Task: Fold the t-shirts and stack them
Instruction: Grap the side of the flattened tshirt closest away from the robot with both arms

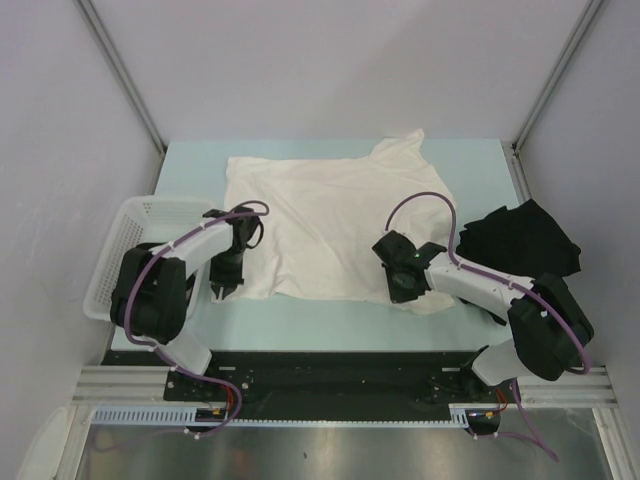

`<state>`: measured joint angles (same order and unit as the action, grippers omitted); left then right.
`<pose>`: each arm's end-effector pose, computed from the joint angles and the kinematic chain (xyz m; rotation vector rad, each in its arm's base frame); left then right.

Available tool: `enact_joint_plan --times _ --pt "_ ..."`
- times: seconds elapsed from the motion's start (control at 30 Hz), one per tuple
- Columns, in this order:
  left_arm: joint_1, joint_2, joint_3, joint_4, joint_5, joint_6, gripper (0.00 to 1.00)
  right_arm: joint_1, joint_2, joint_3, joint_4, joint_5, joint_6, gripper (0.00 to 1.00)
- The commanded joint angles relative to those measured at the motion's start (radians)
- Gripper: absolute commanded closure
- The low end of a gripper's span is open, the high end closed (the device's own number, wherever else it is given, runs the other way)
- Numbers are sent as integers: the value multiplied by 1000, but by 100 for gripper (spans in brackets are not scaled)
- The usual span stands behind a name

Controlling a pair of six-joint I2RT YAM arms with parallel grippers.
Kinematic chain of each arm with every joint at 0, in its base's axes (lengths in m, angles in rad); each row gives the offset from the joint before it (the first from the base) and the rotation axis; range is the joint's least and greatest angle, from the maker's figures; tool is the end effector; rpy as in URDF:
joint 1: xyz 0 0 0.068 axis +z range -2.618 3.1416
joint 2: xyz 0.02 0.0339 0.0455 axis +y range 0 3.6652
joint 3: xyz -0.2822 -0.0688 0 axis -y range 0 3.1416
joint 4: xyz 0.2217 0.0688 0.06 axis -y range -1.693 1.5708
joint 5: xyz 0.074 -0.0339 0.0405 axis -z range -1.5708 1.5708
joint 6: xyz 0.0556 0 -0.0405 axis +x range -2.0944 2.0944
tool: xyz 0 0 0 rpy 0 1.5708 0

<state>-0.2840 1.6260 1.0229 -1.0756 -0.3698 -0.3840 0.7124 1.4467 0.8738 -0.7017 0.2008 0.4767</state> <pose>0.2347 -0.0476 0.1938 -0.1222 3.0616 0.5956 0.1899 0.1494 0.2009 -0.2859 2.7707 0.0003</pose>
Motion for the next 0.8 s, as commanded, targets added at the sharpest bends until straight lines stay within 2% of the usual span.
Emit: enact_joint_plan --times 0.0,0.33,0.77 --pt "-38 -11 22 54 12 2 80 -17 -11 36 22 -1 -24 93" --pt "-113 -34 -14 180 77 0 69 -45 -19 36 8 -3 -69 93" --pt "-138 -2 -30 126 8 -41 68 -76 -26 36 13 -20 -92 93"
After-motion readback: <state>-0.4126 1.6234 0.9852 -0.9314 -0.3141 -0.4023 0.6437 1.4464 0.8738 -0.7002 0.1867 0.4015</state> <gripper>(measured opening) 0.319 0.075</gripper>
